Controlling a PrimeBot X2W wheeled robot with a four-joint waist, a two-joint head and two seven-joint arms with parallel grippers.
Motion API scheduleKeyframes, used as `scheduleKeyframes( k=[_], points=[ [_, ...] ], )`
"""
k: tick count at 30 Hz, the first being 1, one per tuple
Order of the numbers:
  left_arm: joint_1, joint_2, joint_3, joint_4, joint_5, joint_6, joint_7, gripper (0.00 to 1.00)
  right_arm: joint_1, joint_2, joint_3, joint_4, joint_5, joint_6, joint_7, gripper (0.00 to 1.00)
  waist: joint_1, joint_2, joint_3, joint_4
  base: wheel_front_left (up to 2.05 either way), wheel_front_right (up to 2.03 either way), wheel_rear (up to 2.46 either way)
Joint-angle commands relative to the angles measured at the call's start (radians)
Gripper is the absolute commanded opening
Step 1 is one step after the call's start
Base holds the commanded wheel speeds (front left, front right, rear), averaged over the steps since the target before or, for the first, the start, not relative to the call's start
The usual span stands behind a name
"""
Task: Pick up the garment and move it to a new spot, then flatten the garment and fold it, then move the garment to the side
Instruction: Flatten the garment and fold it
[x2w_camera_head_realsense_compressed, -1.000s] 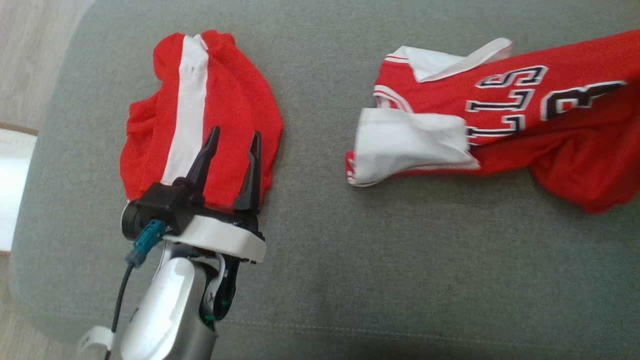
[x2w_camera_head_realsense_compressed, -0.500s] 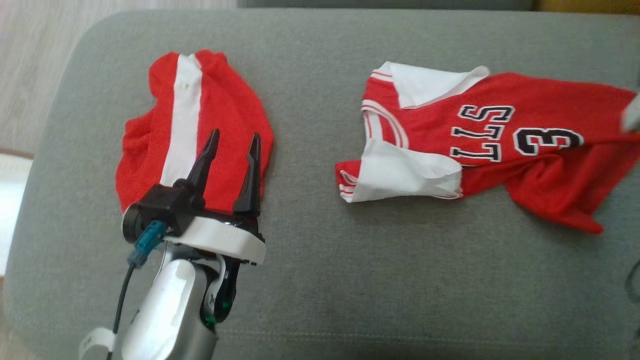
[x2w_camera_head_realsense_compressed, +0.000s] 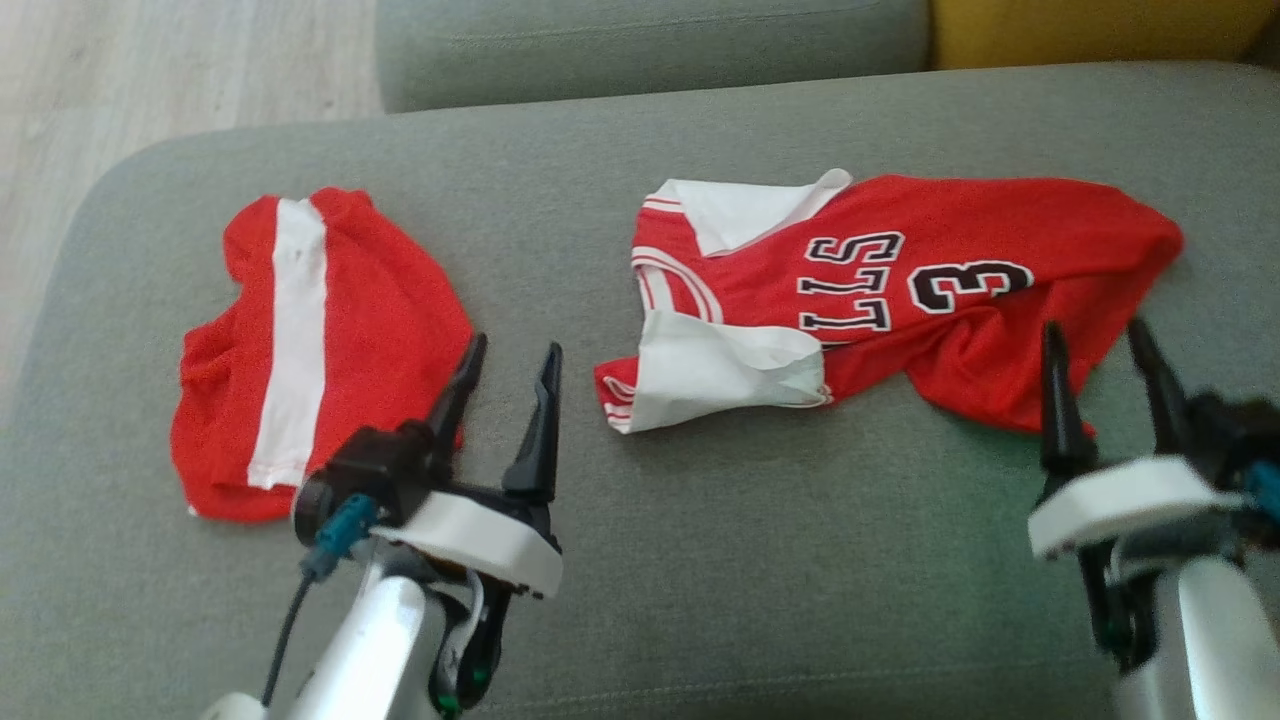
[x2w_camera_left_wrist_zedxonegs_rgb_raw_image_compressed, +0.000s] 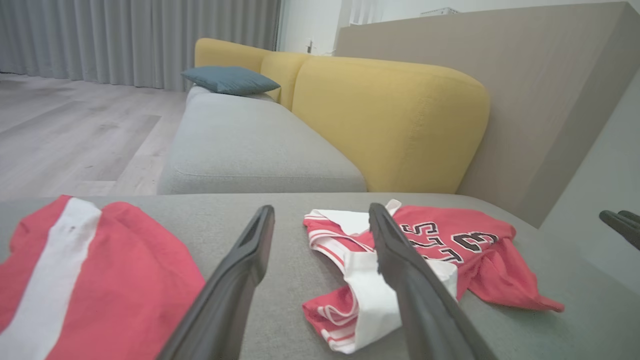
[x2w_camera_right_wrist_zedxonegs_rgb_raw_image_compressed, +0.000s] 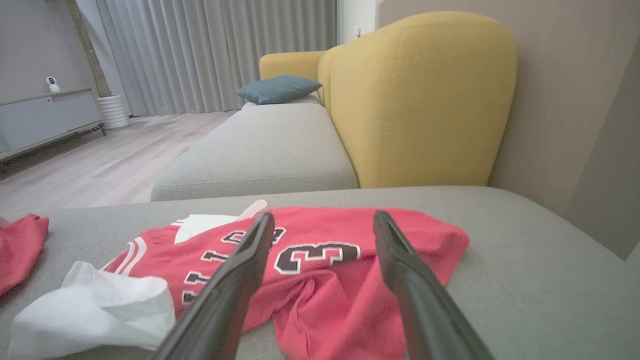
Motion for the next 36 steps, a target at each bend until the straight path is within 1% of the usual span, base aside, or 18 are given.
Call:
scheduleKeyframes(
  k=[1, 5, 11, 14, 17, 24, 26, 32, 36],
  points=[
    [-0.021, 0.005, 0.016, -0.019, -0.008, 0.006, -0.012, 1.00, 0.007, 0.006, 0.028, -0.062, 0.021, 0.007, -0.010, 1.00, 0.0000, 0.0000, -0.009, -0.024, 0.00, 0.00, 0.00],
    [-0.034, 0.005, -0.008, -0.003, -0.020, 0.008, -0.012, 1.00, 0.042, 0.007, 0.052, -0.097, 0.059, 0.007, -0.013, 1.00, 0.0000, 0.0000, 0.002, -0.049, 0.00, 0.00, 0.00],
    [-0.079, 0.005, -0.040, 0.032, -0.023, 0.004, -0.012, 1.00, 0.046, 0.007, 0.051, -0.125, 0.061, 0.007, -0.008, 1.00, 0.0000, 0.0000, 0.027, -0.088, 0.00, 0.00, 0.00],
    [-0.120, 0.005, -0.076, 0.085, -0.019, -0.005, -0.003, 1.00, 0.044, 0.007, 0.037, -0.129, 0.064, 0.007, -0.011, 1.00, 0.0000, 0.0000, 0.046, -0.113, 0.00, 0.00, 0.00],
    [-0.172, 0.005, -0.117, 0.143, -0.016, -0.014, 0.030, 1.00, 0.040, 0.007, 0.032, -0.127, 0.068, 0.007, -0.017, 1.00, 0.0000, 0.0000, 0.064, -0.140, 0.00, 0.00, 0.00],
    [-0.279, 0.005, -0.166, 0.274, -0.010, -0.008, 0.098, 1.00, 0.027, 0.007, 0.038, -0.120, 0.073, 0.007, -0.033, 1.00, 0.0000, 0.0000, 0.101, -0.191, 0.00, 0.00, 0.00],
    [-0.306, 0.010, -0.173, 0.310, 0.008, 0.003, 0.102, 1.00, 0.022, 0.007, 0.038, -0.118, 0.075, 0.007, -0.036, 1.00, 0.0000, 0.0000, 0.109, -0.201, 0.00, 0.00, 0.00],
    [-0.358, 0.028, -0.146, 0.384, 0.033, 0.068, 0.065, 1.00, 0.023, 0.008, 0.032, -0.110, 0.079, 0.007, -0.046, 1.00, 0.0000, 0.0000, 0.123, -0.210, 0.00, 0.00, 0.00],
    [-0.372, 0.041, -0.136, 0.415, 0.031, 0.078, 0.056, 1.00, 0.024, 0.008, 0.026, -0.105, 0.079, 0.007, -0.051, 1.00, 0.0000, 0.0000, 0.126, -0.204, 0.00, 0.00, 0.00]
  ],
)
